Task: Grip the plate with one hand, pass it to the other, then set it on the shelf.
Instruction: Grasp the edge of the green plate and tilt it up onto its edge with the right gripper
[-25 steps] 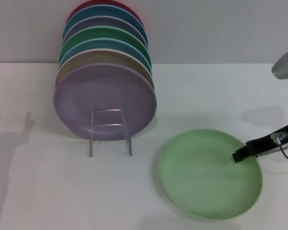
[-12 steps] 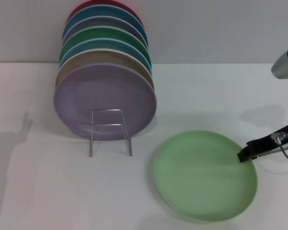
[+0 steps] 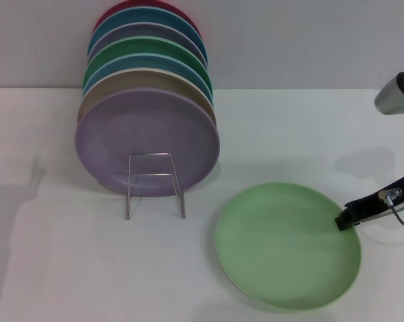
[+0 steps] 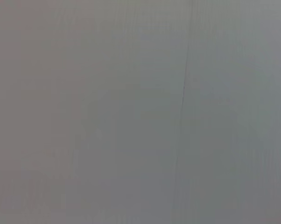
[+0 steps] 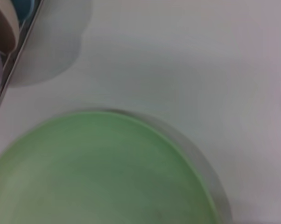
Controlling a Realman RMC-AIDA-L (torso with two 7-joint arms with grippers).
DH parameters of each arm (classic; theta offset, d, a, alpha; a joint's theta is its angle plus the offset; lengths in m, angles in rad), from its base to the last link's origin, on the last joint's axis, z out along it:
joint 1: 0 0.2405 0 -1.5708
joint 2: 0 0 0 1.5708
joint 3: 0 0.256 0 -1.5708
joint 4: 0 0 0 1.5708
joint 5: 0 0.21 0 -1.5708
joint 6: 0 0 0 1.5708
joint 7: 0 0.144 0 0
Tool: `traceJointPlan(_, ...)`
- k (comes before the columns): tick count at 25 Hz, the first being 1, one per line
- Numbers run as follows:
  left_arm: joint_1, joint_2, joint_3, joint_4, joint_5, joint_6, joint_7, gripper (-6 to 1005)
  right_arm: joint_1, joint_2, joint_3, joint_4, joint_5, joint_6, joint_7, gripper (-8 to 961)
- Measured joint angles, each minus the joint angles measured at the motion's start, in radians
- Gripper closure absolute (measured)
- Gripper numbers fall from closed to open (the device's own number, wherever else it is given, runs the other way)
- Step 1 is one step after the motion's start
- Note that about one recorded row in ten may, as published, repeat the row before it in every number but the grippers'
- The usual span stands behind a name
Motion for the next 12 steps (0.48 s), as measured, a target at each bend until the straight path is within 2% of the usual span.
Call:
traceJointPlan(8,0.000,0.000,0.000,0.000,0.000,0.001,0.001,208,0.010,-0.002,-0.005,-0.012,-0.015,-0.001,-0.005,870)
traceJointPlan(12,0.002,0.000,0.000,0.000,0.000,0.001,0.000,209,0.006,-0.002,-0.015,-0.008,-0.024,-0.014,-0.025,889)
